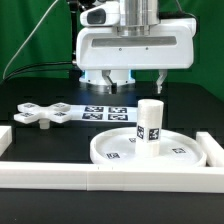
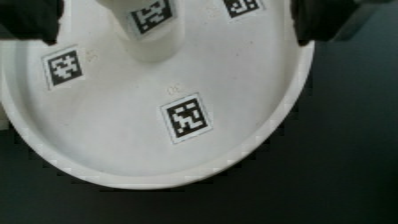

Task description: Assemble round table

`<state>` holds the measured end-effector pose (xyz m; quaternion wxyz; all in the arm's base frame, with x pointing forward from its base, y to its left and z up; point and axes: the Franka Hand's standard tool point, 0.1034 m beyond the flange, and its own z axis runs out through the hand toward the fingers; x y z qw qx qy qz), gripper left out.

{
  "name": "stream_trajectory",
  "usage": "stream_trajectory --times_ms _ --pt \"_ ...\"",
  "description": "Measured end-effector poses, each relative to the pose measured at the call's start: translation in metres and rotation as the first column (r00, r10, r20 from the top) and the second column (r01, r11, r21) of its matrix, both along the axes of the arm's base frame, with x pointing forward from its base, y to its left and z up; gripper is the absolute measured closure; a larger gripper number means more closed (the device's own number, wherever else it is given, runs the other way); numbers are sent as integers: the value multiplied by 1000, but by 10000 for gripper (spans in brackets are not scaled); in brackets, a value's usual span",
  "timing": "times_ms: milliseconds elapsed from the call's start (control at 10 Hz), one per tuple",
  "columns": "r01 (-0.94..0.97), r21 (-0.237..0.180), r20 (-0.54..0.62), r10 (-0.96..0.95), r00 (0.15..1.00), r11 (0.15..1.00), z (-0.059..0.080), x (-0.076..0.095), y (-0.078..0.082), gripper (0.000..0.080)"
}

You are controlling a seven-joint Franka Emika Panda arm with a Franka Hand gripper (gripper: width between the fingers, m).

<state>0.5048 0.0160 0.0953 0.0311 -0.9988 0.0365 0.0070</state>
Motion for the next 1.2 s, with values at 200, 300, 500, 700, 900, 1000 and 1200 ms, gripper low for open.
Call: stream_trajectory --times_ms 200,300,500,700,900,1000,1200 --pt "-167 -29 13 168 986 986 -5 -13 -25 151" --pt "-190 -34 12 190 982 981 -4 -17 -47 151" --pt "-157 -37 11 157 987 987 -4 -19 -68 151" --pt "-166 -36 10 166 986 985 -5 -19 -65 151" --pt "-185 -36 -1 185 983 982 -10 -26 -71 151" --pt "-199 -39 -11 199 980 979 -12 -36 -87 151" --pt "-206 -57 -10 206 978 977 -17 -54 -118 151"
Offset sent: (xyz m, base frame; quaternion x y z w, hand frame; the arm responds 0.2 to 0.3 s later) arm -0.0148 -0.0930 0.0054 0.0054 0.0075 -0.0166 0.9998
